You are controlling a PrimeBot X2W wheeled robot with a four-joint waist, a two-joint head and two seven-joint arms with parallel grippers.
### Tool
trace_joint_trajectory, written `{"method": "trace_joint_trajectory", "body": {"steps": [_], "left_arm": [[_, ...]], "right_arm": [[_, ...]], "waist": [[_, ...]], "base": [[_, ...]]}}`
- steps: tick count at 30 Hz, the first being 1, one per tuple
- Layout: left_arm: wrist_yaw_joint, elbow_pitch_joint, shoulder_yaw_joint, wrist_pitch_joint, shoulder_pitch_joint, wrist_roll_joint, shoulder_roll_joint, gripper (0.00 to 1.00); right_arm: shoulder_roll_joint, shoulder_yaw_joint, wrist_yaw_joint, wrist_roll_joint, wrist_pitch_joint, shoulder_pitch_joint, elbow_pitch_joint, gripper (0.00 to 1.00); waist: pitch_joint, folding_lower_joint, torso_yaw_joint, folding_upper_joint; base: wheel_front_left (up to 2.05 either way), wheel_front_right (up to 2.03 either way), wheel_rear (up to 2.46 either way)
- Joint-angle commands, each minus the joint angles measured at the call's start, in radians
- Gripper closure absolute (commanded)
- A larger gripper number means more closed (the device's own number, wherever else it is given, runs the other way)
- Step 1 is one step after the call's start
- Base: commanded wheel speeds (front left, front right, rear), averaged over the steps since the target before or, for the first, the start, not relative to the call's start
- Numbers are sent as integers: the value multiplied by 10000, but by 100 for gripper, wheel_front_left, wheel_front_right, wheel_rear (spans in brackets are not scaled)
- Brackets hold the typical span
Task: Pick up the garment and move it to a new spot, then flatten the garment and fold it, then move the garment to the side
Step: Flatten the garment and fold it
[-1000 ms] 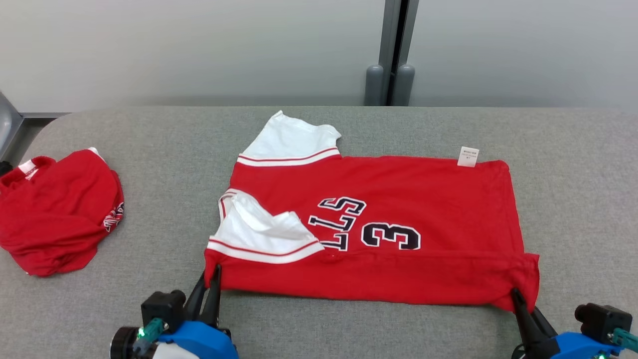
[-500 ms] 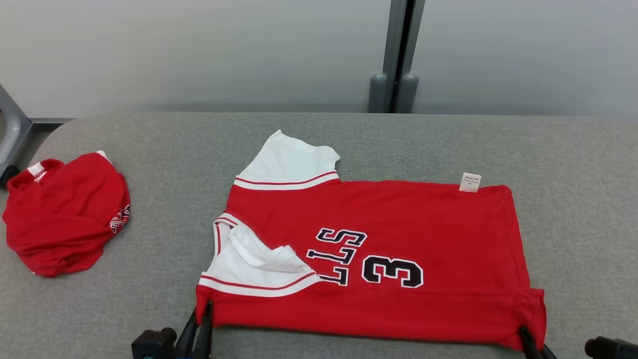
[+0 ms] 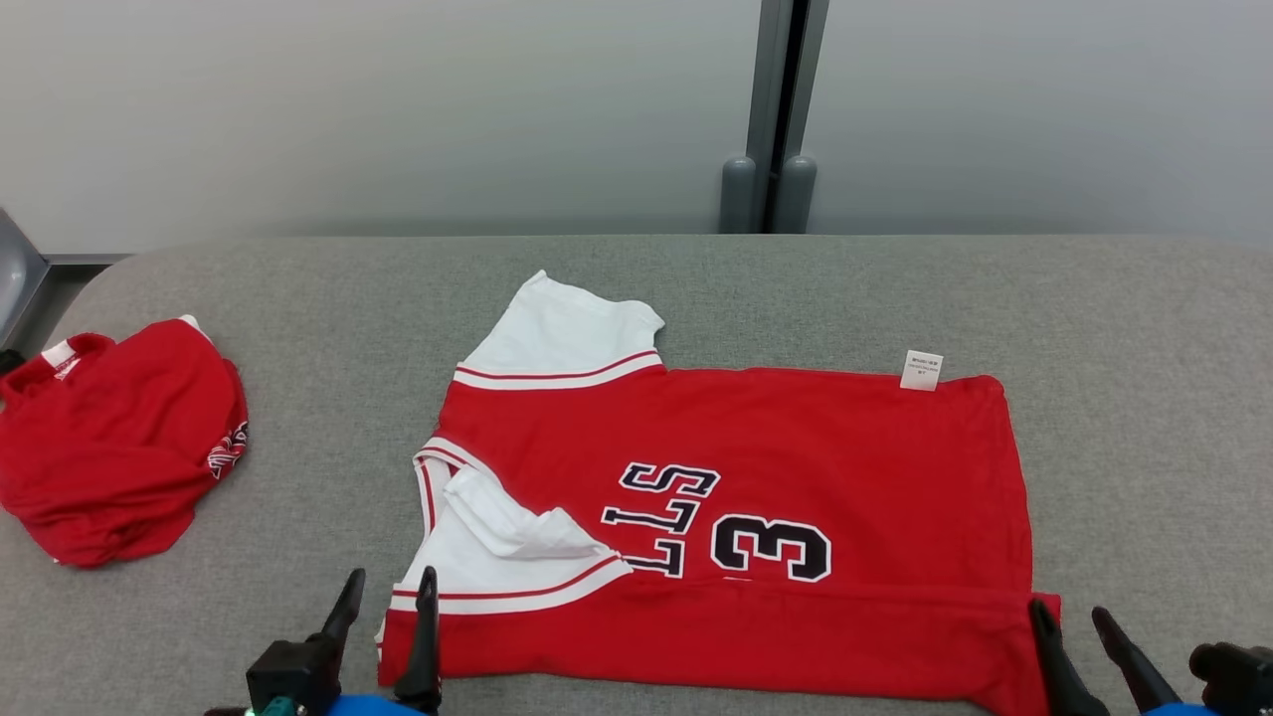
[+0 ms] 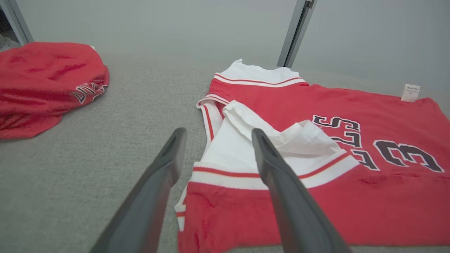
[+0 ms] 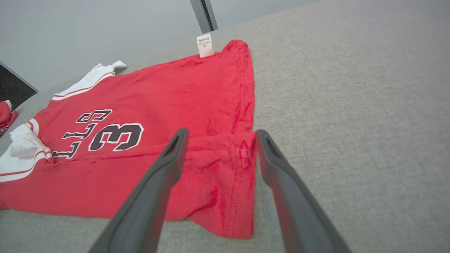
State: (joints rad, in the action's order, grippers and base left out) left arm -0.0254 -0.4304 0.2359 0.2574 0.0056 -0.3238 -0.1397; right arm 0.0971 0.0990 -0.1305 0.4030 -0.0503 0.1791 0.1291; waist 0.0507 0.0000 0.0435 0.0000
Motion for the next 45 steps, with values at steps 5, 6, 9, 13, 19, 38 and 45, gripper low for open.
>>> {"method": "trace_joint_trajectory", "body": {"steps": [5,6,9,13,19,38,45], "left_arm": [[176,693,-357,88,-735,242,-51,0],[202,824,-450,82,-832,292,-40,0],[220,1151,-668,84,-1065,446,-2,0],[211,1377,-898,86,-1310,566,55,0],[102,1591,-1247,88,-1791,871,202,0],[23,737,-1379,89,-2504,1449,175,0],[-160,472,-1369,90,-3030,1467,48,0]], "right_arm": [[66,82,-7,-467,807,-850,-260,0],[46,76,-7,-541,942,-981,-268,0],[-43,-6,-7,-739,1274,-1364,-269,0],[-106,-135,-7,-953,1554,-1723,-270,0],[-225,-489,-7,-1531,1878,-2286,-435,0],[-455,-334,-7,-2315,1811,-2866,-189,0],[-464,-206,-7,-2531,1562,-3191,-163,0]], "waist": [[-12,0,-139,0],[-16,0,-161,0],[-18,0,-233,0],[6,0,-280,0],[125,0,-283,0],[355,0,-190,0],[571,0,-249,0]], "base": [[0,0,0],[0,0,0],[0,0,0],[0,0,0],[0,0,0],[0,0,0],[0,0,0]]}}
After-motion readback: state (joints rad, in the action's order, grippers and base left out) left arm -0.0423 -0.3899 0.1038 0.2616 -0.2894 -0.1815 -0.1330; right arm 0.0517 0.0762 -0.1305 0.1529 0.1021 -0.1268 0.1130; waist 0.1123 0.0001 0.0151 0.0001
